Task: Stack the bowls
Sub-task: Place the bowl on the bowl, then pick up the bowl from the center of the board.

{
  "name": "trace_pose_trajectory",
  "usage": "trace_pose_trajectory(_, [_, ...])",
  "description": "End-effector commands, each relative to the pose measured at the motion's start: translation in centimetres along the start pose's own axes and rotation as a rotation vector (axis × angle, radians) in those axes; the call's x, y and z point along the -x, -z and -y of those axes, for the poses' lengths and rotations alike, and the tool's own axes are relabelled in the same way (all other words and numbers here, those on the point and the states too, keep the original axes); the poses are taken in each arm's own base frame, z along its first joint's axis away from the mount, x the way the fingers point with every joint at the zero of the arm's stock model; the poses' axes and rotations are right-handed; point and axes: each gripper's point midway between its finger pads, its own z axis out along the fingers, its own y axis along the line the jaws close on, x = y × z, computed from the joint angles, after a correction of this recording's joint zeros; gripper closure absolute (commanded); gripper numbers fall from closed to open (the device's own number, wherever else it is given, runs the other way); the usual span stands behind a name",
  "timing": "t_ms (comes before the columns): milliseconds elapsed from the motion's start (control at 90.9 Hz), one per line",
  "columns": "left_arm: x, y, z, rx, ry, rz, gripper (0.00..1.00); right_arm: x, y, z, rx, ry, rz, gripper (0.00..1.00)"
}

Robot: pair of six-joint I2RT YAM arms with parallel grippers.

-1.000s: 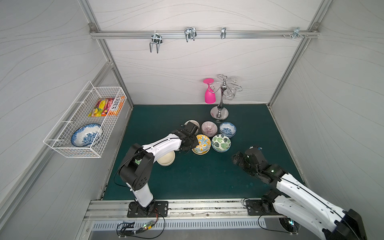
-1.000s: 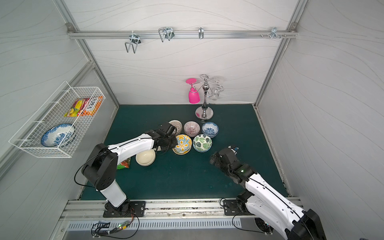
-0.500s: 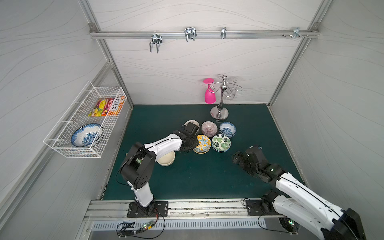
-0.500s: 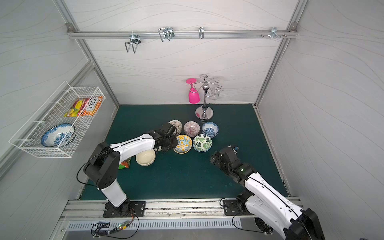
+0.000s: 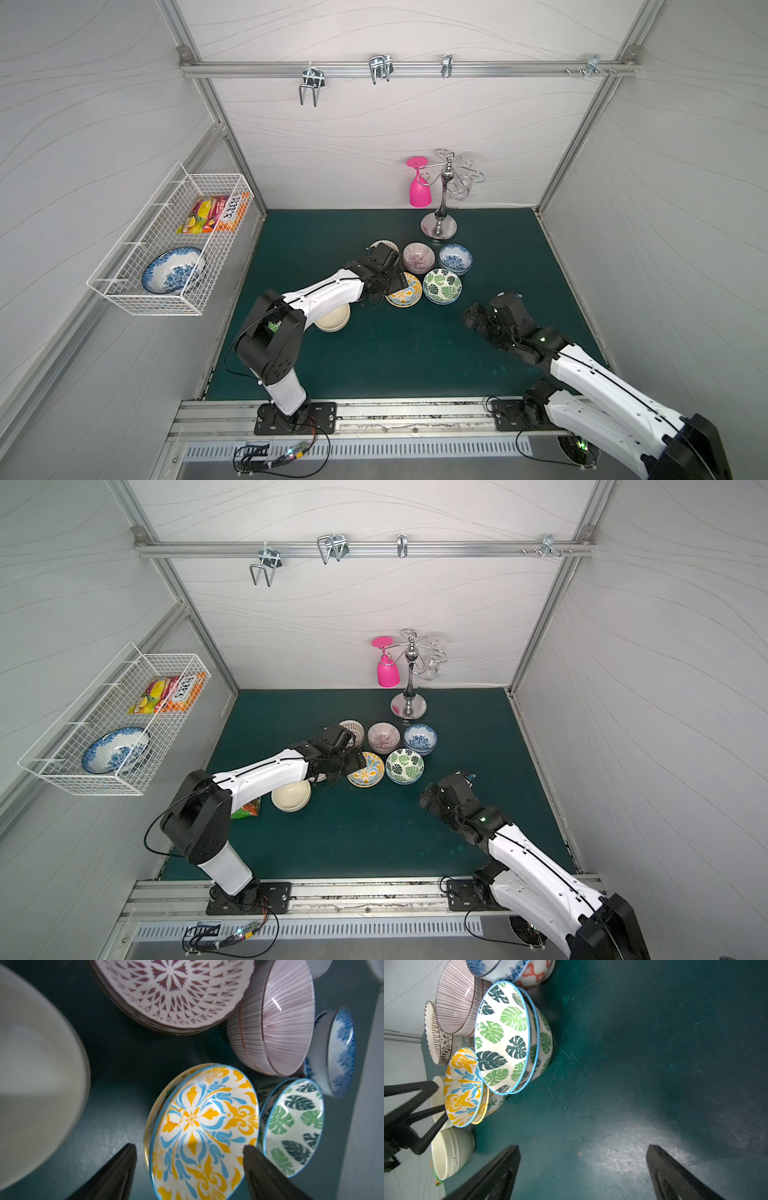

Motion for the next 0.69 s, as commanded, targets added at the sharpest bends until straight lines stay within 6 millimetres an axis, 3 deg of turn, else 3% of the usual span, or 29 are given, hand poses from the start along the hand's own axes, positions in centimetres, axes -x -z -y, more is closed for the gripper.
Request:
trace_pose_trajectory(0, [1.4, 3.3, 1.1, -0.033, -0.021, 0.067, 0.01, -0.3, -0.2, 0.5, -0.014, 0.029, -0.009, 0.01])
trace_pose_trajectory(176, [1.2, 7.2, -1.3, -0.015, -0.012, 0.133, 0.00, -0.4, 0.0, 0.4, -0.016, 0.045, -0.020, 0.01])
trace_pose_trajectory(297, [0.3, 9.8, -4.9, 0.035, -0.004, 0.175, 0.00, -0.5, 0.9, -0.4, -0.011, 0.076, -0.059, 0.01])
trace_pose_trajectory(429, [-0.8, 12.3, -10.1, 0.092, 0.049, 0.234, 0.00, -0.3, 2.4, -3.6, 0.060, 0.112, -0.109, 0.01])
trace_pose_trajectory(506, [-1.7, 12.7, -13.1, 0.126, 0.090, 0.260, 0.00, 0.0, 3.1, -6.5, 0.104, 0.152, -0.131, 0.01])
trace_pose_trajectory(682, [-3.0, 13.0, -18.8, 0.197, 0.208, 0.289, 0.01, -0.9, 1.9, -12.9, 0.066, 0.322, -0.228, 0.02])
